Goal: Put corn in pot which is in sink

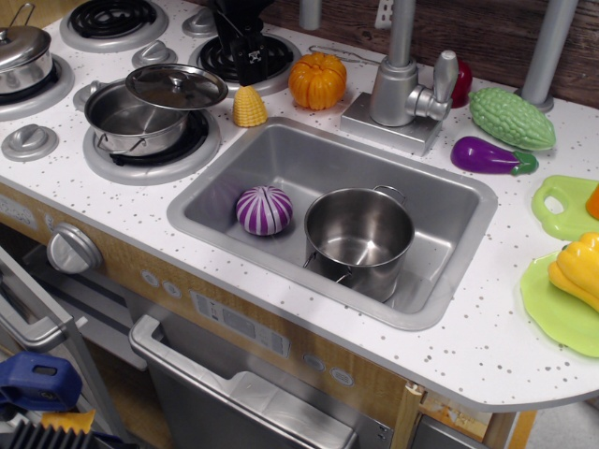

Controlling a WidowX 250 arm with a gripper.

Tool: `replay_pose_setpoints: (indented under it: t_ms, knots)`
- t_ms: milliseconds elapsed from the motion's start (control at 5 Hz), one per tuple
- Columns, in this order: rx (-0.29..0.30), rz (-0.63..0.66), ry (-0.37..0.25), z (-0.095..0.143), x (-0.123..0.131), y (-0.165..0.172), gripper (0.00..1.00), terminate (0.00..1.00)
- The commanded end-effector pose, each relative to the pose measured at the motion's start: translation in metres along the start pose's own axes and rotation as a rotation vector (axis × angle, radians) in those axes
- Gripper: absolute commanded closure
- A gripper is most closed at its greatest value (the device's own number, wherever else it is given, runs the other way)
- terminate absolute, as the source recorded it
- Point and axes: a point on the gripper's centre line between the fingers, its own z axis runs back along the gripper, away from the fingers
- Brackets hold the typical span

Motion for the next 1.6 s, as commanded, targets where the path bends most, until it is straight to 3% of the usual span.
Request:
replay_pose_setpoints:
  t_ms: [0, 400, 1000, 1200, 1400]
  knots:
    - [0.0, 0.0, 0.0, 0.0, 0.0, 0.0, 0.0, 0.0]
    - [-0.066, -0.056, -0.068, -0.019, -0.006, -0.004, 0.0, 0.0]
    - [-0.085, -0.081, -0.098, -0.027, -0.006, 0.001, 0.0, 0.0]
    - [-0.084, -0.084, -0.092, -0.025, -0.005, 0.004, 1.0, 0.0]
    - [-0.079, -0.085, -0.093, -0.025, -0.004, 0.004, 1.0, 0.0]
